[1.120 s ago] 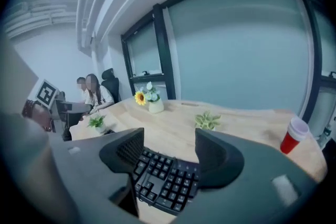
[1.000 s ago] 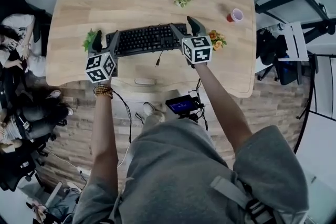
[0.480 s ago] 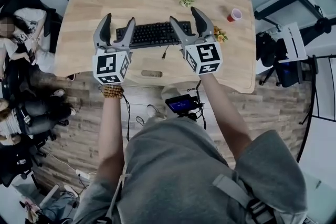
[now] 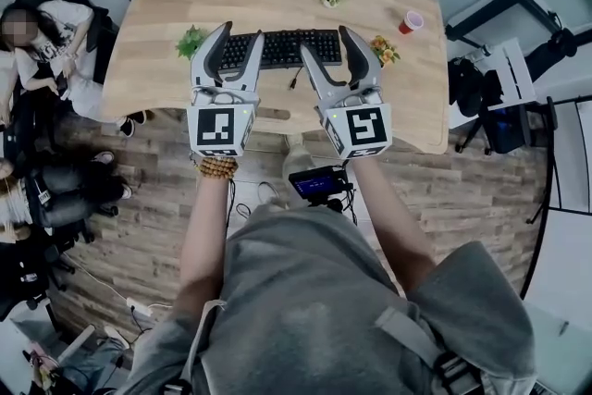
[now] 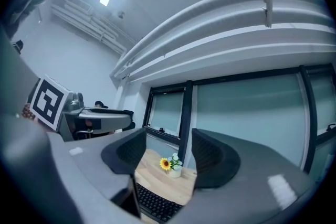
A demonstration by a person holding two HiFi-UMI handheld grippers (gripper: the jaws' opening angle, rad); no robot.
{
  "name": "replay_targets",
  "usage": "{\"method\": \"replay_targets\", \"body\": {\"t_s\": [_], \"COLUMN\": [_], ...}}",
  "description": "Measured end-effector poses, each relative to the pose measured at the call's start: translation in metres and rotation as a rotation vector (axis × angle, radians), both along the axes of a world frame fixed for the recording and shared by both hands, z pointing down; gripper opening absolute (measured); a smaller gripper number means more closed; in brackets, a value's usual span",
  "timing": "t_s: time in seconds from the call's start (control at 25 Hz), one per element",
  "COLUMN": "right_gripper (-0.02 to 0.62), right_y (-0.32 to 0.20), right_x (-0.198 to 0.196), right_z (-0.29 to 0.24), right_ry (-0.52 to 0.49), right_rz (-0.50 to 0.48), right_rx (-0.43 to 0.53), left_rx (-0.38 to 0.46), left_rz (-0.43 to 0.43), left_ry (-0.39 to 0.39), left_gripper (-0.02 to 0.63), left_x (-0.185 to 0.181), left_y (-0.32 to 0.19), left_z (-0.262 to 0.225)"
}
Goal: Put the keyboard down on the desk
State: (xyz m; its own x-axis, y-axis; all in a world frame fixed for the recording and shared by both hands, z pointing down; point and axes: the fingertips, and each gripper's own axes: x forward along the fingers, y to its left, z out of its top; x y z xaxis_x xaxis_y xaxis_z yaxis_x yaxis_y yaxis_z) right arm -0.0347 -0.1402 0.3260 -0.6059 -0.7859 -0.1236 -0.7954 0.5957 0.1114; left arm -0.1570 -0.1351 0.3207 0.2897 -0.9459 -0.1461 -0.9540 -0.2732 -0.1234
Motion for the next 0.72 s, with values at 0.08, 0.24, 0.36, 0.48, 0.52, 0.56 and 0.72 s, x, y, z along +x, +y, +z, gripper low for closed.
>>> {"method": "replay_targets", "body": {"t_s": [0.08,0.24,0.36,0.48,0.52,0.56,0.72], "right_gripper": [0.259,0.241,0.221,0.196,0.19,0.185,0.152], "right_y": [0.015,0.032,0.041,0.048,0.05,0.051,0.057], "right_x": [-0.002,-0.003,-0.001,0.003,0.005,0.005,0.008], "right_z": [0.004,0.017,0.028,0.042,0.047,0.052,0.073], "right_ry": [0.001,0.001,0.002,0.002,0.003,0.006,0.02], "right_rz": [-0.002,0.005,0.016,0.023,0.024,0.025,0.034], "right_rx": [-0.001,-0.017,-0.031,-0.051,-0.058,-0.066,-0.095], "left_rx": [0.014,0.019,0.007,-0.009,-0.014,-0.019,-0.043], "left_rz": [-0.005,-0.021,-0.039,-0.054,-0.056,-0.059,-0.07], "left_ry": [0.007,0.016,0.016,0.017,0.016,0.015,0.033], "left_gripper": [0.161,0.119,0.086,0.057,0.052,0.046,0.029], "left_x": [0.003,0.005,0.004,0.004,0.004,0.002,-0.006], "left_y": [0.013,0.028,0.038,0.046,0.048,0.05,0.057], "left_z": [0.0,0.006,0.018,0.029,0.032,0.036,0.055]}}
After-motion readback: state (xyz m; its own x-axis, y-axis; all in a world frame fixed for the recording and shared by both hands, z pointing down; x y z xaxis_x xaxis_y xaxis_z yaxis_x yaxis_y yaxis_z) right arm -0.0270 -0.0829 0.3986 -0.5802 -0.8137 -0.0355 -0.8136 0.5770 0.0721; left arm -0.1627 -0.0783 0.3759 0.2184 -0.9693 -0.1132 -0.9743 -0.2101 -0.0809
